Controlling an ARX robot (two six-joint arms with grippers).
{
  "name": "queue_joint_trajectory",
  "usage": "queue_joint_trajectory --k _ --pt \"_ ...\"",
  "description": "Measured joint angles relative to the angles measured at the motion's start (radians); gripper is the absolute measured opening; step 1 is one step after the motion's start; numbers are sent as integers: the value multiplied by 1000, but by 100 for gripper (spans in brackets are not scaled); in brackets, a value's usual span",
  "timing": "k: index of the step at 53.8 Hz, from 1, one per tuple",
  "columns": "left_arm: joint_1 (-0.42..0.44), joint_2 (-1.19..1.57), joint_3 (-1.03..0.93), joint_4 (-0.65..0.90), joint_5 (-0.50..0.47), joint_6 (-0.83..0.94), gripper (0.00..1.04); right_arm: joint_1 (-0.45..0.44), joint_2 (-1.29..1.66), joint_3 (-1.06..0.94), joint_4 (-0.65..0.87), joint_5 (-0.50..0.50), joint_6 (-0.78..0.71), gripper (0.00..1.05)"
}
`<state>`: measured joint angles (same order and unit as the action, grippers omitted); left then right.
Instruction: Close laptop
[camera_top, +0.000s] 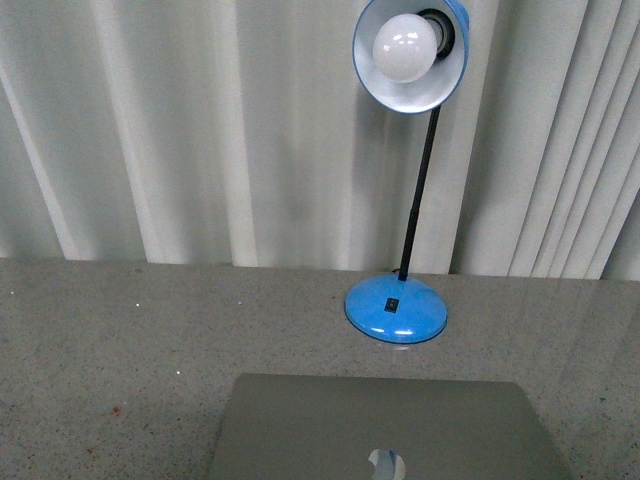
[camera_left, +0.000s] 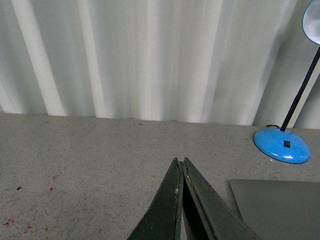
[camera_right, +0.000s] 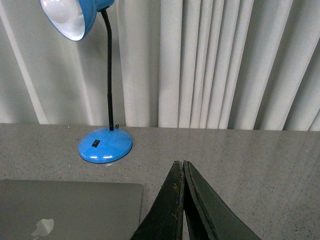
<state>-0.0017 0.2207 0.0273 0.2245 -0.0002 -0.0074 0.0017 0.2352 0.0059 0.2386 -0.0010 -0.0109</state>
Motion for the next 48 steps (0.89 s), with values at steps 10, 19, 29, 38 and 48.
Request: queue_joint_trajectory --k 10,19,29,38,48 --pt "0 -42 0 -42 0 0 4 0 -46 0 -46 0 0 3" --pt "0 -212 0 -219 0 0 4 0 -195 0 -229 0 0 3" --pt "0 -217 0 -222 0 0 4 -1 -231 0 -238 0 0 3" --pt "0 -217 0 -222 0 0 15 -1 -231 0 -238 0 0 12" --pt "0 -217 0 -222 0 0 48 -1 -231 0 -238 0 0 44"
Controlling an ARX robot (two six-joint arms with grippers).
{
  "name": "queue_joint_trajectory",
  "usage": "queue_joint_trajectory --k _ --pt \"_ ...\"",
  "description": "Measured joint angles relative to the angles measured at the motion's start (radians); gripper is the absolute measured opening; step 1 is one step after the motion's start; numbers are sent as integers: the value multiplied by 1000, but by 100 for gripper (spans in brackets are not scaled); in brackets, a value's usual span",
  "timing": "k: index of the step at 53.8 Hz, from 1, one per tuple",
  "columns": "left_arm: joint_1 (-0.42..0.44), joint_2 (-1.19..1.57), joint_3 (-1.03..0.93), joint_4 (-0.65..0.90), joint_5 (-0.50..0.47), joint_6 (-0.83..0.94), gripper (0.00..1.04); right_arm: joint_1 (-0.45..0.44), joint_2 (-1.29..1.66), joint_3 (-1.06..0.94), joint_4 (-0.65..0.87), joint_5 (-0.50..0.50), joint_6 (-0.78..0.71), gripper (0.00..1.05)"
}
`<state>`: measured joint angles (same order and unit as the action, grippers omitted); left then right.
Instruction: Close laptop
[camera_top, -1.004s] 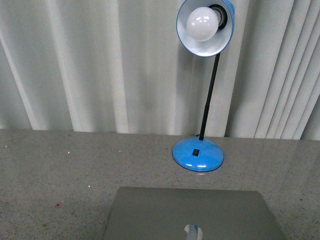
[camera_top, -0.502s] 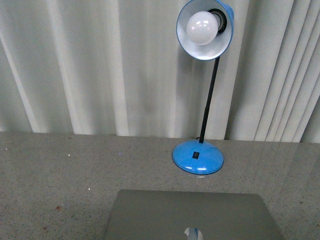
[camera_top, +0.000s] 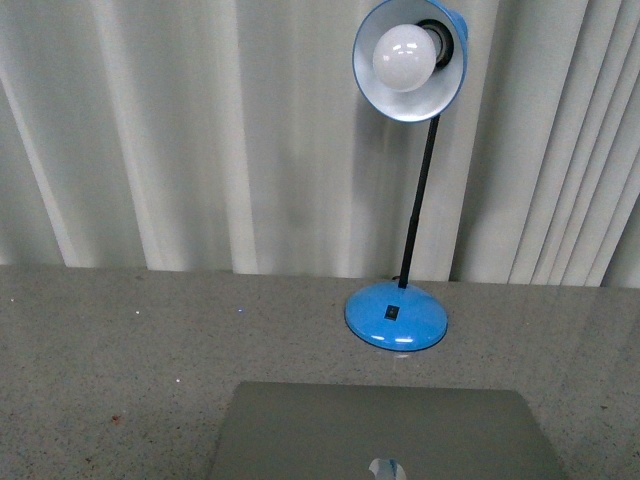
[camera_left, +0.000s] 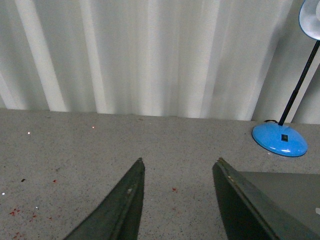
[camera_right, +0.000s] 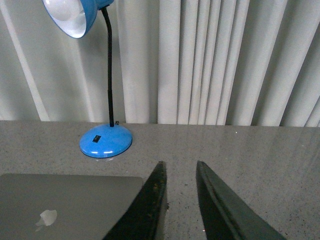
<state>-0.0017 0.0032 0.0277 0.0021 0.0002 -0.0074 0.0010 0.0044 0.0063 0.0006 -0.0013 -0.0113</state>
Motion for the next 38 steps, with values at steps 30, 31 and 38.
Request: queue_joint_trajectory --k 30,31,38 --pt "0 0 0 0 0 3 98 0 0 0 0 0 0 97" --pt "0 0 0 0 0 3 98 0 0 0 0 0 1 97" --pt "0 0 0 0 0 3 98 0 0 0 0 0 1 97"
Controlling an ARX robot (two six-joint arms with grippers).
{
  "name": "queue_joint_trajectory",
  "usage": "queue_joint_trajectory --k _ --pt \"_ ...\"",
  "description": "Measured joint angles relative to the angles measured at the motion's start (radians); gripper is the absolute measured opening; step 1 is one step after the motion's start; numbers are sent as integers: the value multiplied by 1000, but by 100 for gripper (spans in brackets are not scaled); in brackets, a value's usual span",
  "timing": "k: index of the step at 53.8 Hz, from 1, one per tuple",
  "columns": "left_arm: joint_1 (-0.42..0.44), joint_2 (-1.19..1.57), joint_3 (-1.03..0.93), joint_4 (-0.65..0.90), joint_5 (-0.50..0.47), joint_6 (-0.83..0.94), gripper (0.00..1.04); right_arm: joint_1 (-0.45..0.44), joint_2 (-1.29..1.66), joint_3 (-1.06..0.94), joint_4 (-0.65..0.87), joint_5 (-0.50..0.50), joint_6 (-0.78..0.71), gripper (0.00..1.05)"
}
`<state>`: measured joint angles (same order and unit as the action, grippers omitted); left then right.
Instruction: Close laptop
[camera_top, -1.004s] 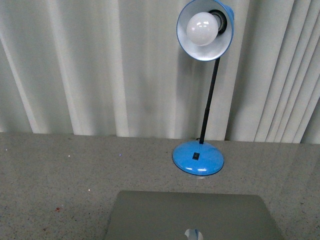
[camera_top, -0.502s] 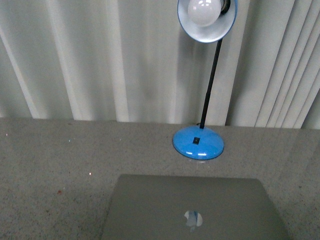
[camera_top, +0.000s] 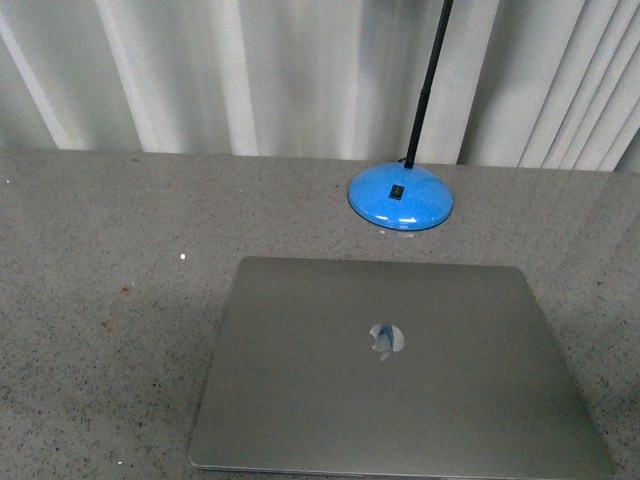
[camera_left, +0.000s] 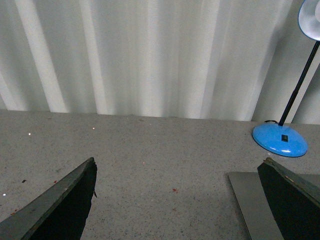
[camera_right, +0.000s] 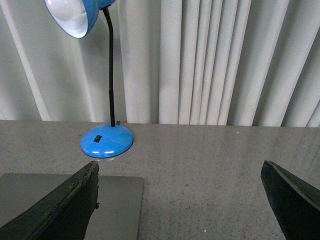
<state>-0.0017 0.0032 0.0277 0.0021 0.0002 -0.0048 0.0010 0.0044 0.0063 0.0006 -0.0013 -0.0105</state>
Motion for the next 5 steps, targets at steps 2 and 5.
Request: queue_joint_trajectory --k 2,5 --pt "0 0 0 0 0 0 98 0 0 0 0 0 0 97" --pt "0 0 0 0 0 0 98 0 0 0 0 0 0 97"
